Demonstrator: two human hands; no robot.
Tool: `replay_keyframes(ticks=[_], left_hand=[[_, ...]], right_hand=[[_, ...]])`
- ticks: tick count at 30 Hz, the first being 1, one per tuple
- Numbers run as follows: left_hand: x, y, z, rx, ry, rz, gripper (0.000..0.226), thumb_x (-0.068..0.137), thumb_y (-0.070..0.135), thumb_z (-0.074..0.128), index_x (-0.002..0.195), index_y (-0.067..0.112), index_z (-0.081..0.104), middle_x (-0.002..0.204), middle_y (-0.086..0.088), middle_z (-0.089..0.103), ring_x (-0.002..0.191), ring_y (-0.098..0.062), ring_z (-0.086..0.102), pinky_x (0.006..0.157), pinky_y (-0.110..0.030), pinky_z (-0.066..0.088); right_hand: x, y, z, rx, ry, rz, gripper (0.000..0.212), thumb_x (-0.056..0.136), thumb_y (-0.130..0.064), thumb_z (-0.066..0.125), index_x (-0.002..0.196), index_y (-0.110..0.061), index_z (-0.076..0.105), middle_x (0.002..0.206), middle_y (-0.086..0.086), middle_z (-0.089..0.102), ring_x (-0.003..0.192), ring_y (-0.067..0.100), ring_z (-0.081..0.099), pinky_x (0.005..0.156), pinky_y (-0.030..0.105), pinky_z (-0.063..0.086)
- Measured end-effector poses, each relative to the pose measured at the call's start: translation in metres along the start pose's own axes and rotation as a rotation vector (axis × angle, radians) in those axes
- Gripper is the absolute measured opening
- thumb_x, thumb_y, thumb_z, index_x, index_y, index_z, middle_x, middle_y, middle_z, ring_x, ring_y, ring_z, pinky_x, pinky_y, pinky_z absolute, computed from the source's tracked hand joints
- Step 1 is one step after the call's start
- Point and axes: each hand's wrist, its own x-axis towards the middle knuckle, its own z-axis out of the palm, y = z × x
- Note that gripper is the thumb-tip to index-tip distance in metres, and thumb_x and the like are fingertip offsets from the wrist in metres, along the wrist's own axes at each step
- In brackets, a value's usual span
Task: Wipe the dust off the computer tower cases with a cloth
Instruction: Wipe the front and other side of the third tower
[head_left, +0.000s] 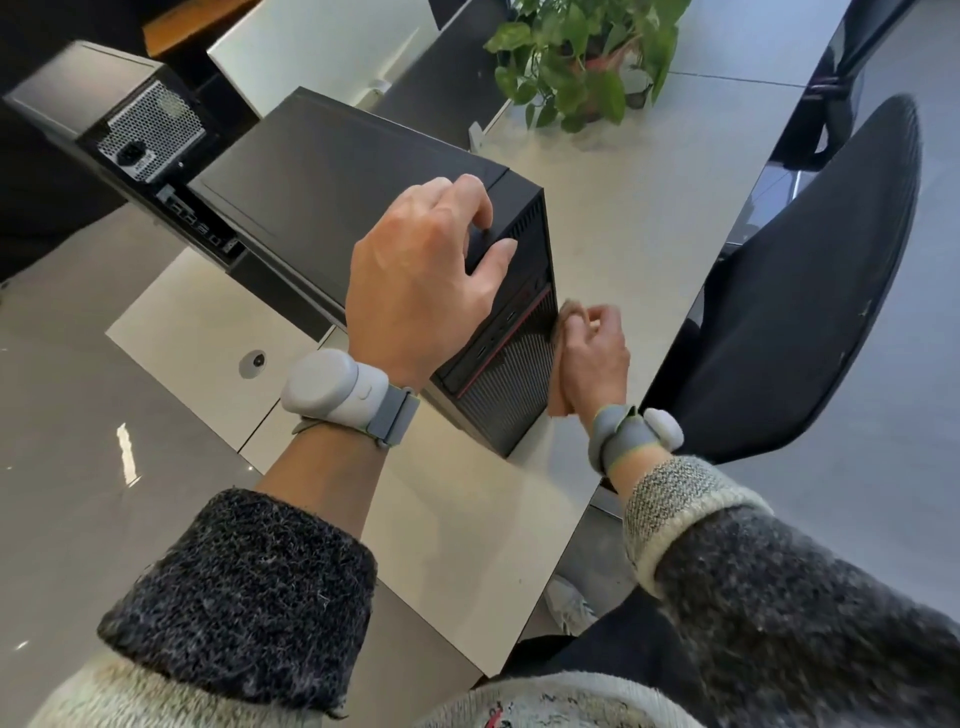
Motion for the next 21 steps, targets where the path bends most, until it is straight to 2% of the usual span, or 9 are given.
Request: replay_keyframes(ticks=[2,4,8,10,12,14,16,19,21], left_hand=[[0.001,-0.001,0.0,-0.002,0.0,-0.001,0.026,0.097,0.042,0.067,0.097,0.017,0.061,0.079,0.007,0.048,0.075,-0.015,0.046,0.061,-0.035,0.049],[0.001,-0.002,0.001,-0.003,0.002,-0.003,0.026,0.097,0.042,0.067,0.097,0.017,0.061,0.079,0.008,0.047,0.075,-0.015,0.046,0.062,-0.036,0.049],[0.0,-0.001,0.002,-0.009,0.003,0.006,0.026,0.097,0.042,0.067,0.097,0.016,0.062,0.078,0.008,0.047,0.075,-0.014,0.046,0.062,-0.031,0.045],[-0.001,-0.001,0.002,-0.011,0.004,0.007,0.026,0.097,0.042,0.067,0.097,0.016,0.062,0.079,0.008,0.047,0.075,-0.014,0.046,0.062,-0.031,0.046],[0.0,-0.002,0.0,-0.01,0.005,-0.001,0.026,0.097,0.042,0.066,0.097,0.016,0.062,0.079,0.008,0.046,0.075,-0.014,0.046,0.062,-0.035,0.048],[0.0,-0.001,0.0,-0.006,0.005,-0.013,0.027,0.097,0.043,0.066,0.097,0.017,0.061,0.078,0.008,0.047,0.075,-0.015,0.046,0.062,-0.039,0.051],[0.0,0.0,0.001,-0.013,0.006,-0.014,0.027,0.097,0.043,0.066,0.097,0.017,0.061,0.078,0.008,0.047,0.075,-0.015,0.046,0.063,-0.041,0.053],[0.001,0.001,0.0,-0.01,0.001,-0.007,0.027,0.097,0.043,0.066,0.097,0.017,0.061,0.079,0.008,0.047,0.075,-0.015,0.047,0.063,-0.04,0.054],[0.002,-0.001,0.001,-0.002,0.002,-0.006,0.027,0.097,0.044,0.066,0.097,0.017,0.061,0.079,0.008,0.047,0.075,-0.016,0.048,0.063,-0.04,0.053]], right_hand=[[-0.014,-0.001,0.009,0.001,-0.005,-0.018,0.018,0.11,-0.027,0.046,0.117,-0.013,0.054,0.094,0.004,0.061,0.088,0.027,0.054,0.072,0.031,0.031],[-0.055,0.007,0.023,0.039,-0.054,-0.069,0.012,0.111,-0.029,0.046,0.107,-0.02,0.052,0.087,0.0,0.062,0.081,0.027,0.058,0.069,0.034,0.034],[-0.13,0.029,0.033,0.045,-0.313,-0.137,0.015,0.108,-0.025,0.051,0.094,-0.027,0.046,0.078,-0.006,0.06,0.066,0.013,0.055,0.058,0.022,0.039],[-0.127,0.034,0.027,0.032,-0.367,-0.149,0.013,0.107,-0.028,0.051,0.094,-0.026,0.049,0.077,-0.005,0.063,0.063,0.014,0.055,0.059,0.027,0.043],[-0.097,0.033,0.021,0.025,-0.278,-0.107,0.014,0.108,-0.031,0.052,0.097,-0.022,0.052,0.079,-0.004,0.064,0.071,0.02,0.061,0.064,0.033,0.044],[-0.053,0.027,0.014,0.017,-0.108,-0.032,0.015,0.109,-0.03,0.051,0.105,-0.016,0.054,0.084,-0.004,0.062,0.087,0.03,0.063,0.072,0.034,0.04],[-0.014,0.017,0.01,0.006,-0.026,0.029,0.015,0.108,-0.029,0.047,0.112,-0.015,0.052,0.092,0.002,0.061,0.099,0.034,0.062,0.079,0.035,0.04],[-0.008,0.01,0.019,-0.006,-0.008,0.033,0.014,0.109,-0.028,0.042,0.113,-0.016,0.048,0.099,0.01,0.061,0.1,0.038,0.061,0.08,0.039,0.04],[-0.041,0.014,0.031,0.003,-0.022,-0.019,0.015,0.108,-0.032,0.04,0.108,-0.019,0.047,0.097,0.006,0.061,0.095,0.038,0.061,0.079,0.041,0.041]])
